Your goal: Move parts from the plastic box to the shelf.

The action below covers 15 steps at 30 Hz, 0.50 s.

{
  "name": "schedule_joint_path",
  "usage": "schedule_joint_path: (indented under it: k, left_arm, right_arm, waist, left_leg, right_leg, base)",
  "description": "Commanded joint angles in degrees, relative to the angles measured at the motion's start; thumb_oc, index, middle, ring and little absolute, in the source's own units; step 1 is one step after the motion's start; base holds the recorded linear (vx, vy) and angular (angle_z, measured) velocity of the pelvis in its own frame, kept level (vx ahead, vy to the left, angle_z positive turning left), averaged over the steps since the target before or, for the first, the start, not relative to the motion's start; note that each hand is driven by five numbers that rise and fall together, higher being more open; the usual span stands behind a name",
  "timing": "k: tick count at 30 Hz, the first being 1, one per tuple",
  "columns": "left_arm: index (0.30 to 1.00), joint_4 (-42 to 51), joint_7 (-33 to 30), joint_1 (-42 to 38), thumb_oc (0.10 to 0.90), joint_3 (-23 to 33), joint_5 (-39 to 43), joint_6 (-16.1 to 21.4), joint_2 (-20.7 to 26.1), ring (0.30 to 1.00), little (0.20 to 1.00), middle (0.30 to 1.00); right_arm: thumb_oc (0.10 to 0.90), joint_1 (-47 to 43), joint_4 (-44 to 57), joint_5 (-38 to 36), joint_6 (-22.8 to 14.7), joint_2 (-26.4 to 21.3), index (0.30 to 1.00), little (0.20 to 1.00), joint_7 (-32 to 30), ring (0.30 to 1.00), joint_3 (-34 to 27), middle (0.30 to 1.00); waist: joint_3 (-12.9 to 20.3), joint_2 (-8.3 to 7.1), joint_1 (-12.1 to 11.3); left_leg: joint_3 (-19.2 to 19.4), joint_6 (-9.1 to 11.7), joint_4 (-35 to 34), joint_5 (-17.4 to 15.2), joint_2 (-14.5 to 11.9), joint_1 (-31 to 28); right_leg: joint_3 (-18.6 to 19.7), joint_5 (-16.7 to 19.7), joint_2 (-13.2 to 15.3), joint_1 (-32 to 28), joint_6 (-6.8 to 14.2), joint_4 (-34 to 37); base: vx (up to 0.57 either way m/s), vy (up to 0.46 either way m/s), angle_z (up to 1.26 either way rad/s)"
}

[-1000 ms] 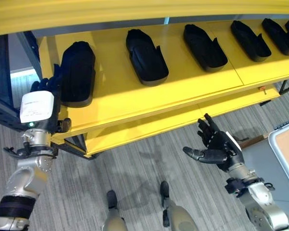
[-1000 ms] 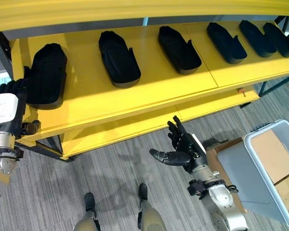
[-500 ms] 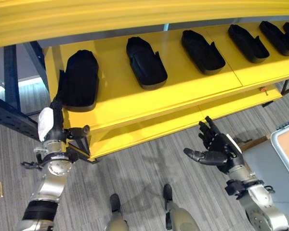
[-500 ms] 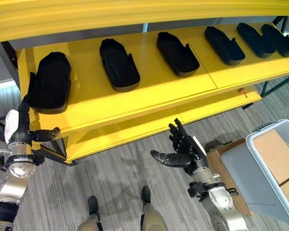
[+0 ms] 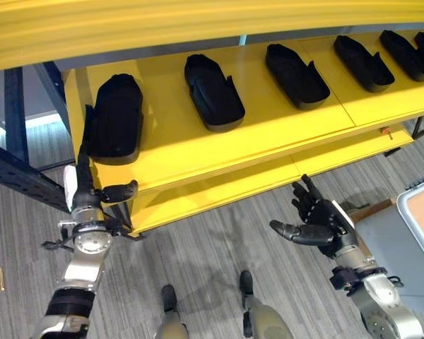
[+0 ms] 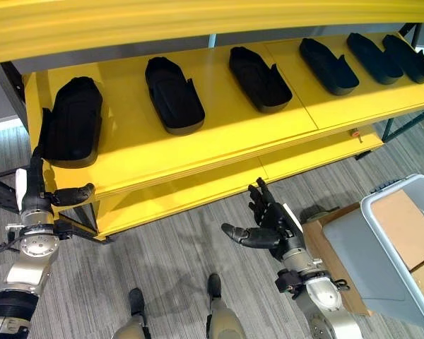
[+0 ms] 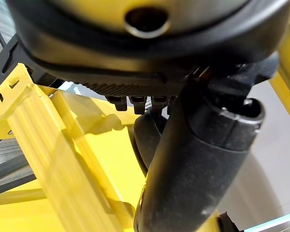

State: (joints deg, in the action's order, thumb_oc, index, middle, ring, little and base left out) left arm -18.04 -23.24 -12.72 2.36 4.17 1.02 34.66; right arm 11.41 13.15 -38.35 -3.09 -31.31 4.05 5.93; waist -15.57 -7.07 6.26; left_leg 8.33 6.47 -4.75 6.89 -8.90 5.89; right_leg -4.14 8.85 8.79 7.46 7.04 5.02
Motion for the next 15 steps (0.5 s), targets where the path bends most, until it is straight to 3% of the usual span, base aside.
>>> schedule_joint_path:
  k: [1,15]
  left_arm:
    - [1.0,-0.31,-2.31,-7.35,0.9,1.92,-1.29,4.79,4.31,1.0,1.0,1.0]
    - [1.0,2.48,-0.54,-6.53,0.9,-0.02,-3.7,4.84,3.43,1.0,1.0,1.0]
  right_arm:
    - [0.9,-2.55,3.02,-1.48,-5.56,0.03,1.0,1.0,-0.37,1.0,-3.56,1.0]
    - [0.9,-3.2,2.61,-1.24,-5.28,0.05,1.0,1.0,-0.87,1.0,-3.46,1.0]
  waist:
    - [1.55,-1.61,0.67]
    - [1.65,-1.1,0.64]
  left_leg:
    - [2.12,-1.91,-0.25,-7.04,0.53,-6.87]
    - [2.18,-2.0,-0.25,-7.32,0.52,-7.45]
  right_leg:
    - [-2.52,-5.64,3.5,-7.5,2.86,-0.02]
    - [-2.41,-5.91,3.43,-8.0,2.78,-0.06]
  base:
    - [0.0,0.0,0.0]
    - [0.0,0.0,0.0]
